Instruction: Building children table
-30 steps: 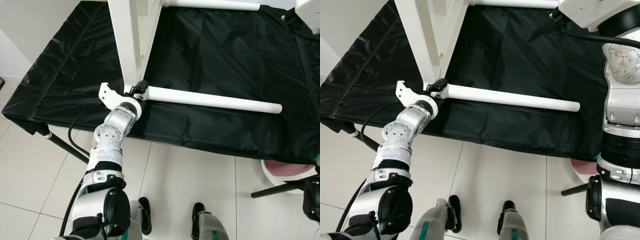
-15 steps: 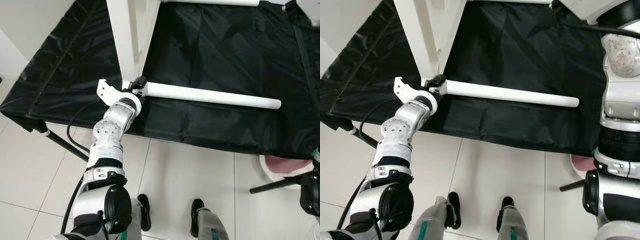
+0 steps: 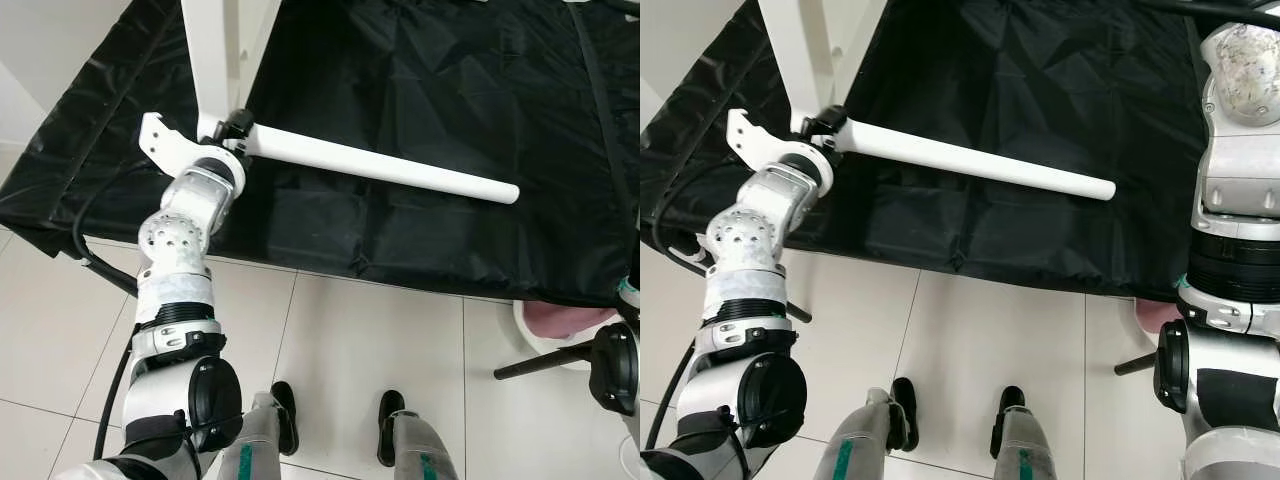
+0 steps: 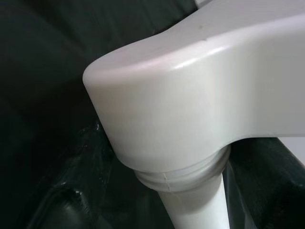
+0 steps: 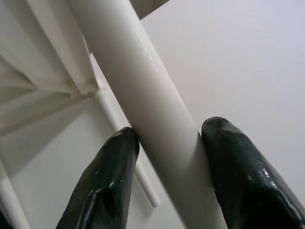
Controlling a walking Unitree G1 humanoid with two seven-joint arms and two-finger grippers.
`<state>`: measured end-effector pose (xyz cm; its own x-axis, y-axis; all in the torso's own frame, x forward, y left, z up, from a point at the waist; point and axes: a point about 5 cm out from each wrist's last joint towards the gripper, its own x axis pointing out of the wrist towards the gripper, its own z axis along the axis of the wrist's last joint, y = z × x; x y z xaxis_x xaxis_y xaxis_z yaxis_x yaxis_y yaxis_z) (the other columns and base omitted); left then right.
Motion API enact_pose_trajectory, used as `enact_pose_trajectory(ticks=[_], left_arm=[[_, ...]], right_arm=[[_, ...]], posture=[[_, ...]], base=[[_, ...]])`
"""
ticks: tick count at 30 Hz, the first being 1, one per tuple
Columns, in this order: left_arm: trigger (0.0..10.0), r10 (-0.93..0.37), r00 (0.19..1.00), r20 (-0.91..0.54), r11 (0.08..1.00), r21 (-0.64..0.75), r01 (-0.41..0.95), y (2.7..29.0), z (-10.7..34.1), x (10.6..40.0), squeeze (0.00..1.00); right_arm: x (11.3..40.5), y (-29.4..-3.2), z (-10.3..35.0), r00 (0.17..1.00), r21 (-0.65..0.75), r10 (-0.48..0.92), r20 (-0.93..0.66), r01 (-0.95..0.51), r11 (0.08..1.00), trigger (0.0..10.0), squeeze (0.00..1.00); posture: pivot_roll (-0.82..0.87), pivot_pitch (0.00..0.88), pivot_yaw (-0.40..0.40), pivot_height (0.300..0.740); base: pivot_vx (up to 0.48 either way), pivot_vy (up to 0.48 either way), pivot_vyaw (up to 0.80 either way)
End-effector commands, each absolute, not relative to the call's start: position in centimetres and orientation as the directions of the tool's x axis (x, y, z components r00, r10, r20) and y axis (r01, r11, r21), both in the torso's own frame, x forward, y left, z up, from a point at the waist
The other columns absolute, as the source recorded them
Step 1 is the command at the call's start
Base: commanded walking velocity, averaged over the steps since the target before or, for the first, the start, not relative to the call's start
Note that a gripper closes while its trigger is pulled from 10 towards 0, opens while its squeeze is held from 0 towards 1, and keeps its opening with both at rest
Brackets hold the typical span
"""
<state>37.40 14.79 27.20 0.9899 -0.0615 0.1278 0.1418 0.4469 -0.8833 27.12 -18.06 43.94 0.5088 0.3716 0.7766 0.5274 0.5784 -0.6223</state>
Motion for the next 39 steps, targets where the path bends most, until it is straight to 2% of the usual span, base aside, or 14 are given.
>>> enact_pose_trajectory(ticks=[1,4,7,12,18,22,27,32,33,35,36,37,38,39], left_arm=[[0.0,0.0,0.872,0.489,0.45,-0.779,0.437,16.6,35.6,34.9,0.0],[0.0,-0.002,0.827,0.562,0.493,-0.719,0.49,17.2,38.8,33.8,0.0],[0.0,-0.049,0.78,0.624,0.546,-0.637,0.544,16.8,41.2,32.9,0.0],[0.0,-0.079,0.737,0.671,0.55,-0.587,0.594,16.5,43.0,32.3,0.0],[0.0,-0.114,0.719,0.685,0.555,-0.557,0.618,16.1,43.7,32.3,0.0],[0.0,-0.159,0.733,0.661,0.551,-0.557,0.622,15.2,43.4,32.8,0.0],[0.0,-0.218,0.758,0.615,0.588,-0.537,0.605,14.3,42.5,33.4,0.0],[0.0,-0.236,0.757,0.609,0.584,-0.534,0.611,14.1,42.4,33.4,0.0],[0.0,-0.236,0.76,0.606,0.581,-0.539,0.61,14.1,42.3,33.5,0.0],[0.0,-0.234,0.763,0.603,0.578,-0.544,0.608,14.1,42.2,33.6,0.0],[0.0,-0.229,0.77,0.595,0.57,-0.559,0.602,14.1,41.8,33.8,0.0],[0.0,-0.229,0.77,0.595,0.57,-0.559,0.602,14.1,41.8,33.8,0.0],[0.0,-0.229,0.773,0.592,0.572,-0.561,0.599,14.0,41.6,33.9,0.0],[0.0,-0.229,0.774,0.59,0.573,-0.561,0.597,14.0,41.5,33.9,0.0]], right_arm=[[27.2,-20.0,44.2,0.516,-0.529,0.239,0.823,0.54,0.654,0.0,0.0],[27.4,-22.7,43.4,0.55,-0.434,0.047,0.834,0.602,0.67,0.0,0.0],[27.6,-24.2,42.6,0.567,-0.392,-0.048,0.822,0.626,0.674,0.0,0.0],[28.0,-24.7,41.3,0.594,-0.376,-0.086,0.8,0.607,0.7,0.0,0.0],[27.8,-24.8,41.0,0.575,-0.332,-0.117,0.81,0.614,0.716,0.0,0.0],[28.9,-24.7,37.4,0.669,-0.355,-0.166,0.724,0.568,0.743,0.0,0.0],[29.4,-24.2,34.5,0.734,-0.396,-0.171,0.657,0.529,0.751,0.0,0.0],[29.6,-23.9,34.1,0.76,-0.42,-0.141,0.634,0.492,0.762,0.0,0.0],[29.9,-23.3,33.9,0.789,-0.465,-0.093,0.608,0.448,0.764,10.0,0.0],[30.0,-22.8,33.9,0.803,-0.501,-0.052,0.593,0.419,0.757,10.0,0.0],[30.1,-22.5,34.4,0.806,-0.516,-0.017,0.592,0.396,0.76,10.0,0.7],[30.1,-22.5,34.4,0.806,-0.516,-0.017,0.592,0.396,0.76,10.0,0.7],[30.0,-22.5,34.9,0.796,-0.518,-0.008,0.606,0.402,0.755,10.0,1.0],[29.9,-22.6,35.2,0.79,-0.518,-0.004,0.613,0.406,0.753,10.0,1.0]], posture=[[-0.1,0.22,0.149,0.74],[-0.09,0.224,0.153,0.74],[-0.08,0.223,0.155,0.74],[-0.07,0.227,0.161,0.74],[-0.07,0.237,0.156,0.74],[-0.07,0.246,0.15,0.74],[-0.07,0.258,0.147,0.74],[-0.07,0.255,0.153,0.74],[-0.07,0.255,0.151,0.74],[-0.07,0.254,0.151,0.74],[-0.08,0.252,0.153,0.74],[-0.08,0.252,0.153,0.74],[-0.08,0.253,0.151,0.74],[-0.08,0.253,0.151,0.74]], base=[[0.0,0.0,0.0],[0.0,0.0,0.0],[0.0,0.0,0.0],[0.0,0.0,0.0],[0.0,0.0,0.0],[0.0,0.0,0.0],[0.0,0.0,0.0],[0.0,0.0,0.0],[0.0,0.0,0.0],[0.0,0.0,0.0],[0.0,0.0,0.0],[0.0,0.0,0.0],[0.0,0.0,0.0],[0.0,0.0,0.0]])
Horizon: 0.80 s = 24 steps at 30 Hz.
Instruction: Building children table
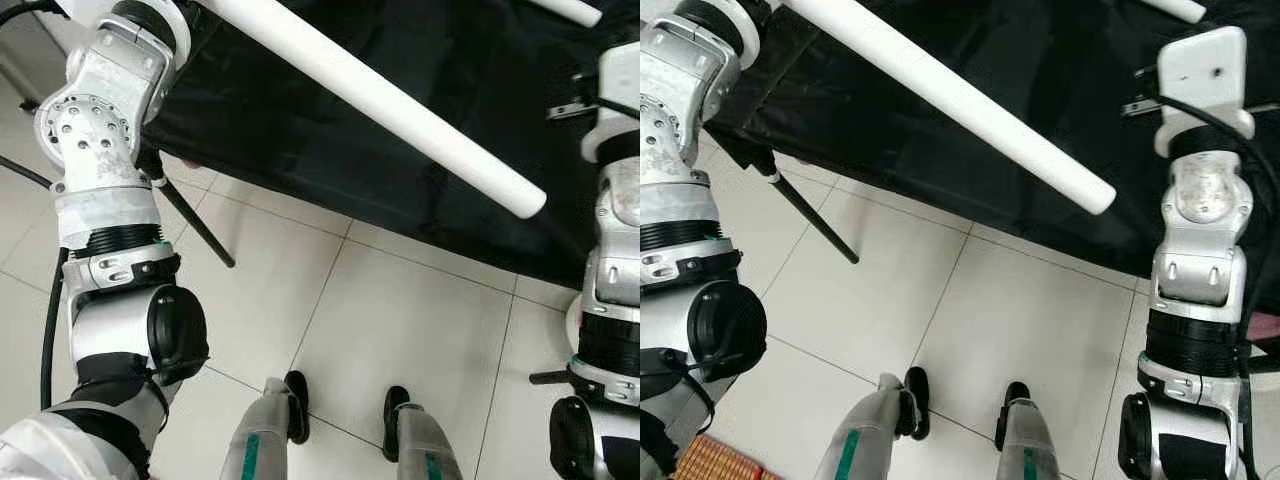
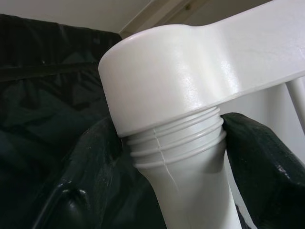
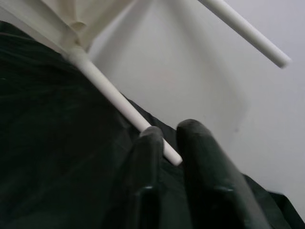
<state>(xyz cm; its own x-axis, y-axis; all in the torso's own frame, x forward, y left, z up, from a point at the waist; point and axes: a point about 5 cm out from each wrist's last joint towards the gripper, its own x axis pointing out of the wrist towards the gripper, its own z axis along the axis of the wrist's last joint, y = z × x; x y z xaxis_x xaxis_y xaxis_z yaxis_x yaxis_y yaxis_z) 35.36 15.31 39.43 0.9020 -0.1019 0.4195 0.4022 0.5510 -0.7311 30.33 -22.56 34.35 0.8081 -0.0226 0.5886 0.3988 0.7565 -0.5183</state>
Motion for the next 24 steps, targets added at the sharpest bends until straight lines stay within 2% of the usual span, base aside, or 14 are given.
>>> enact_pose_trajectory(ticks=[1,5,6,12,13,17,23,24], left_arm=[[0.0,-0.227,0.778,0.586,0.572,-0.566,0.594,14.0,41.3,34.0,0.0],[0.0,-0.231,0.794,0.562,0.566,-0.586,0.58,13.8,40.3,34.3,0.0],[0.0,-0.245,0.801,0.546,0.562,-0.593,0.576,13.6,39.6,34.4,0.0],[0.0,-0.297,0.834,0.465,0.584,-0.603,0.543,12.9,37.3,35.0,0.0],[9.9,-0.323,0.845,0.426,0.602,-0.597,0.531,12.5,36.4,35.1,0.0],[10.0,-0.429,0.849,0.308,0.625,-0.578,0.525,10.9,33.5,35.4,0.0],[10.0,-0.483,0.846,0.225,0.646,-0.561,0.517,9.8,31.3,35.5,0.0],[10.0,-0.505,0.841,0.196,0.651,-0.553,0.52,9.3,30.4,35.4,0.91]], right_arm=[[29.8,-22.6,35.7,0.781,-0.513,0.002,0.624,0.408,0.755,10.0,1.0],[29.9,-22.5,37.2,0.777,-0.478,0.02,0.629,0.366,0.798,10.0,1.0],[30.0,-22.6,37.7,0.782,-0.472,0.024,0.623,0.351,0.809,10.0,0.0],[30.3,-22.6,38.7,0.793,-0.468,0.038,0.608,0.318,0.825,10.0,0.0],[30.4,-22.5,38.8,0.796,-0.477,0.047,0.603,0.313,0.821,10.0,0.0],[30.7,-22.3,39.0,0.806,-0.493,0.072,0.587,0.286,0.822,10.0,0.0],[30.8,-22.0,39.2,0.808,-0.495,0.08,0.584,0.277,0.824,10.0,0.0],[30.9,-21.8,39.2,0.809,-0.493,0.083,0.582,0.269,0.827,10.0,0.0]], posture=[[-0.08,0.252,0.15,0.74],[-0.09,0.251,0.146,0.74],[-0.09,0.252,0.145,0.74],[-0.09,0.253,0.142,0.74],[-0.09,0.257,0.137,0.74],[-0.08,0.264,0.135,0.74],[-0.08,0.269,0.142,0.74],[-0.08,0.272,0.145,0.74]], base=[[0.0,0.0,0.0],[0.0,0.0,0.0],[0.0,0.0,0.0],[0.0,0.0,0.0],[0.0,0.0,0.0],[0.0,0.0,0.0],[0.0,0.0,0.0],[0.0,0.0,0.0]])
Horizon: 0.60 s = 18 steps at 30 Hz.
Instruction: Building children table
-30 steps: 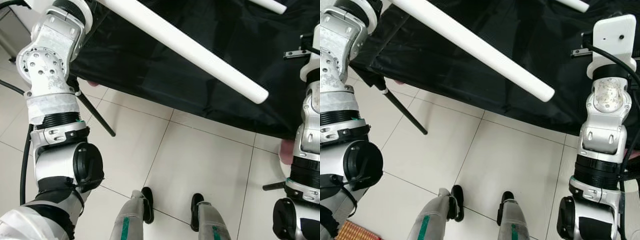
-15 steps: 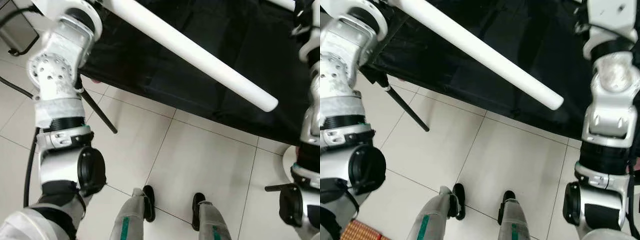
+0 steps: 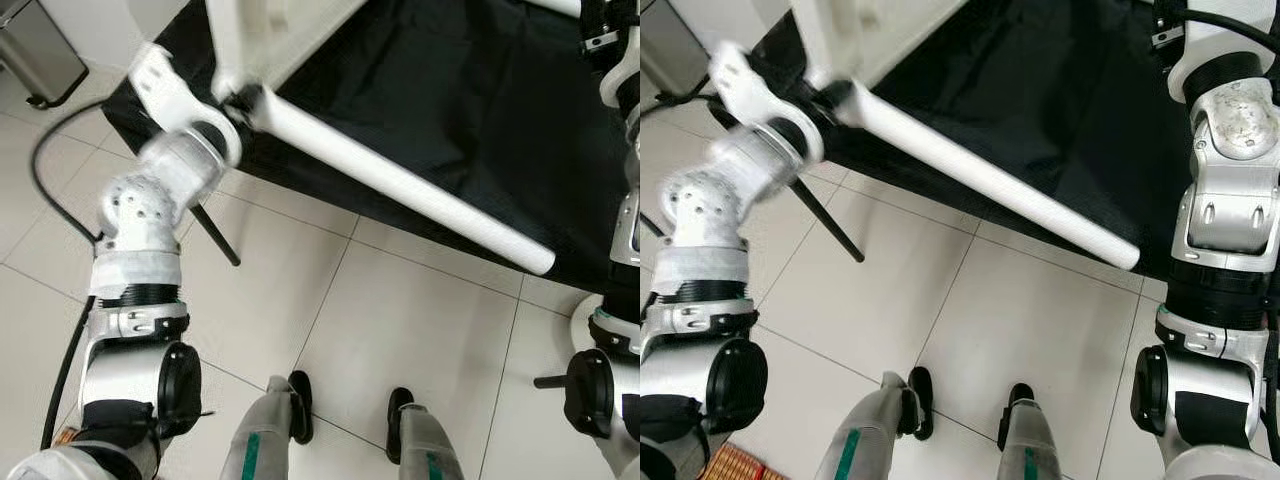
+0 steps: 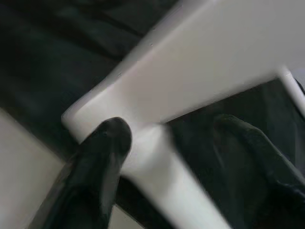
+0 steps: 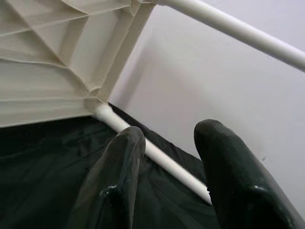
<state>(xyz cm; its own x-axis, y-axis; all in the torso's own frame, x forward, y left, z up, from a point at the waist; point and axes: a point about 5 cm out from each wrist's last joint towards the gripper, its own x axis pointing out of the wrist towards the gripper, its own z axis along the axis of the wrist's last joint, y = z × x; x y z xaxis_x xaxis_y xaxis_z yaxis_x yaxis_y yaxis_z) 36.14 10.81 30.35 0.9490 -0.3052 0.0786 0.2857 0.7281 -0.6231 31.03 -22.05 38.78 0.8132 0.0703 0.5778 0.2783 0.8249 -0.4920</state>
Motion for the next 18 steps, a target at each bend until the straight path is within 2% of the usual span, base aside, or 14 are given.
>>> enact_pose_trajectory(ticks=[1,2,7,14,15,18], left_arm=[[10.0,-0.505,0.841,0.196,0.651,-0.553,0.52,9.3,30.4,35.4,0.91],[10.0,-0.528,0.832,0.171,0.643,-0.558,0.524,8.7,29.6,35.4,1.0],[10.0,-0.594,0.793,0.134,0.624,-0.545,0.559,7.2,28.7,35.1,1.0],[10.0,-0.626,0.765,0.152,0.611,-0.514,0.602,6.8,29.1,34.6,1.0],[10.0,-0.649,0.745,0.155,0.602,-0.495,0.627,6.9,29.1,34.3,0.0],[10.0,-0.689,0.71,0.148,0.588,-0.458,0.666,7.0,29.1,33.7,0.0]], right_arm=[[30.9,-21.8,39.2,0.809,-0.493,0.083,0.582,0.269,0.827,10.0,0.0],[30.9,-21.7,39.2,0.811,-0.495,0.088,0.578,0.263,0.828,10.0,0.0],[31.1,-21.3,38.8,0.826,-0.505,0.112,0.552,0.224,0.834,10.0,0.0],[31.1,-21.2,38.5,0.831,-0.511,0.134,0.539,0.197,0.836,10.0,0.0],[31.2,-21.2,38.3,0.838,-0.513,0.143,0.527,0.179,0.839,10.0,0.0],[31.3,-21.1,37.9,0.846,-0.514,0.156,0.51,0.154,0.844,10.0,0.0]], posture=[[-0.08,0.272,0.145,0.74],[-0.08,0.275,0.15,0.74],[-0.07,0.278,0.152,0.74],[-0.07,0.28,0.153,0.74],[-0.07,0.28,0.154,0.74],[-0.07,0.28,0.153,0.74]], base=[[0.0,0.0,0.0],[0.0,0.0,0.0],[0.0,0.0,0.0],[0.0,0.0,0.0],[0.0,0.0,0.0],[0.0,0.0,0.0]])
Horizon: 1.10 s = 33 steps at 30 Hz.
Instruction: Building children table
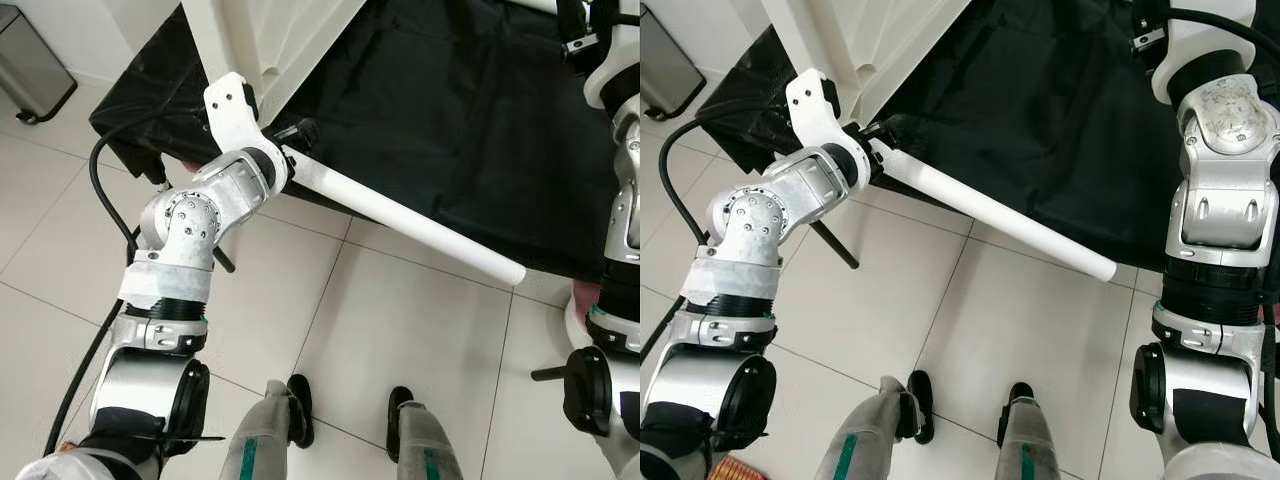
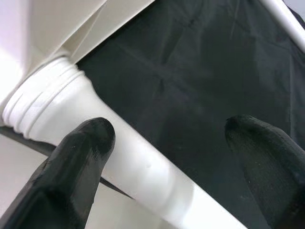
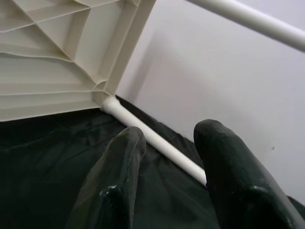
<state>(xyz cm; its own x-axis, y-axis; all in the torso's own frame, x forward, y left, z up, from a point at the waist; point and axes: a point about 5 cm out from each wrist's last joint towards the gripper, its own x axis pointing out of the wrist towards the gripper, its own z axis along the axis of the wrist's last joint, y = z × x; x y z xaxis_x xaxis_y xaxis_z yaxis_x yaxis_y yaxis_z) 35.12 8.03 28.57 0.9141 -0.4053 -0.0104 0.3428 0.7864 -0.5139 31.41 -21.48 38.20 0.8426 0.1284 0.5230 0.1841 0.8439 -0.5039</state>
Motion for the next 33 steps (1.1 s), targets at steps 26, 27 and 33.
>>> enact_pose_trajectory(ticks=[26,27,33], left_arm=[[10.0,-0.871,0.491,0.008,0.49,-0.024,0.871,9.2,26.3,28.8,0.0],[10.0,-0.873,0.488,0.003,0.488,-0.021,0.872,9.2,26.2,28.7,0.0],[10.0,-0.876,0.483,-0.011,0.483,-0.013,0.876,9.4,25.9,28.3,0.0]], right_arm=[[30.4,-16.5,29.8,0.758,-0.239,0.568,0.32,-0.515,0.823,10.0,0.0],[29.9,-16.1,29.4,0.726,-0.254,0.622,0.293,-0.568,0.783,10.0,0.0],[29.0,-16.0,28.6,0.644,-0.305,0.738,0.202,-0.675,0.672,10.0,0.0]], posture=[[-0.05,0.234,0.114,0.74],[-0.05,0.234,0.114,0.74],[-0.05,0.225,0.104,0.74]], base=[[0.0,0.0,0.0],[0.0,0.0,0.0],[0.0,0.0,0.0]])
